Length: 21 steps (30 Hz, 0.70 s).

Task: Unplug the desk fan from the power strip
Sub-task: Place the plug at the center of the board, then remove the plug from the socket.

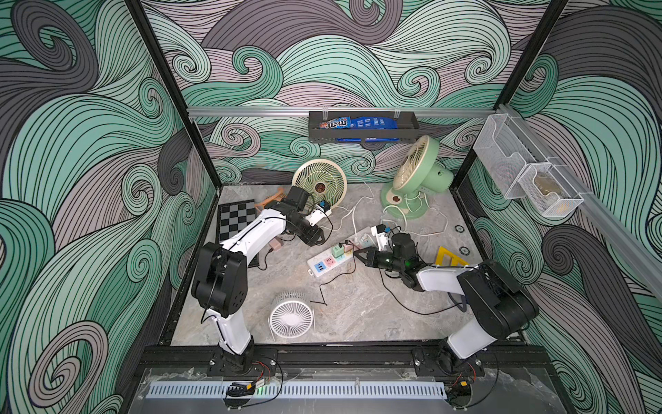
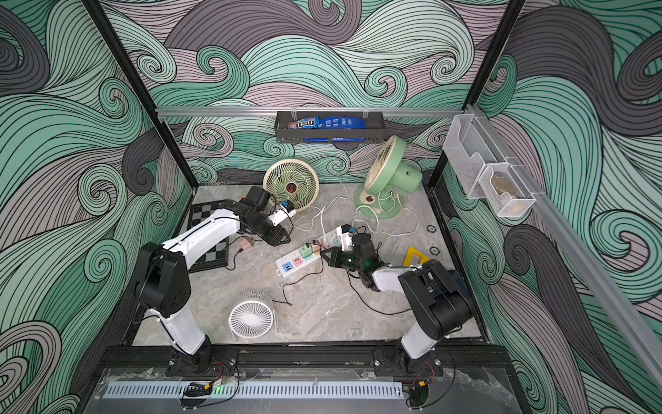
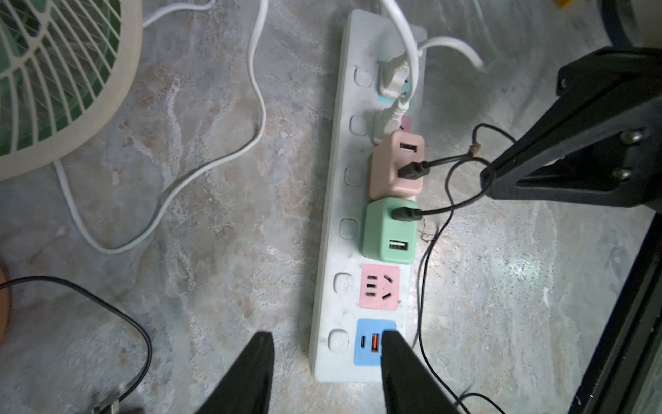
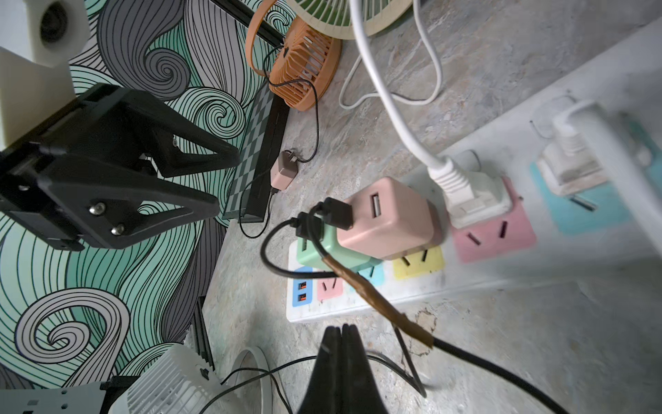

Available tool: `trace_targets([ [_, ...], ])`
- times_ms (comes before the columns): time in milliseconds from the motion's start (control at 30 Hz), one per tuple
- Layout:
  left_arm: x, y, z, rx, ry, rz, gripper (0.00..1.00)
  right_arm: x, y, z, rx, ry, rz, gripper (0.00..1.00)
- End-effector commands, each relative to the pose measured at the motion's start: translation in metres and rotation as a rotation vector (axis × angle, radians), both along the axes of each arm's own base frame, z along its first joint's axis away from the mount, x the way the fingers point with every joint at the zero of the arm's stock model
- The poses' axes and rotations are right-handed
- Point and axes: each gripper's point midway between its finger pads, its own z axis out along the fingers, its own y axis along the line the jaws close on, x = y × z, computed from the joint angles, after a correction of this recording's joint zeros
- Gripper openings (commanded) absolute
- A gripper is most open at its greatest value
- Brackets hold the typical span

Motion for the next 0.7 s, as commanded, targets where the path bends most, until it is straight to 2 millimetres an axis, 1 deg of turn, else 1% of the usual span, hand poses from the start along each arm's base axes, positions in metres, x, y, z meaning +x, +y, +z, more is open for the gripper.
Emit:
trace_targets([
  [0, 0.005, -0.009, -0.014, 0.061, -0.013, -0.026, 0.52, 0.006, 0.0, -0.001, 0.023, -0.011, -0.01, 0.0],
  [100, 0.001, -0.019, -0.027, 0.092, -0.009, -0.051, 0.52, 0.006, 0.003, -0.007, 0.033, 0.006, 0.0, 0.0],
  [200, -0.002, -0.027, -0.032, 0.111, -0.012, -0.07, 0.52, 0.005, 0.009, -0.01, 0.041, 0.014, 0.017, 0.0],
  [333, -0.004, -0.036, -0.036, 0.123, -0.019, -0.085, 0.52, 0.001, 0.023, -0.012, 0.049, 0.019, 0.051, 0.0],
  [400, -0.006, -0.039, -0.038, 0.129, -0.021, -0.089, 0.52, 0.001, 0.027, -0.015, 0.052, 0.023, 0.048, 0.0],
  [667, -0.008, -0.049, -0.044, 0.135, -0.022, -0.078, 0.52, 0.007, 0.033, -0.023, 0.066, 0.038, -0.023, 0.0],
])
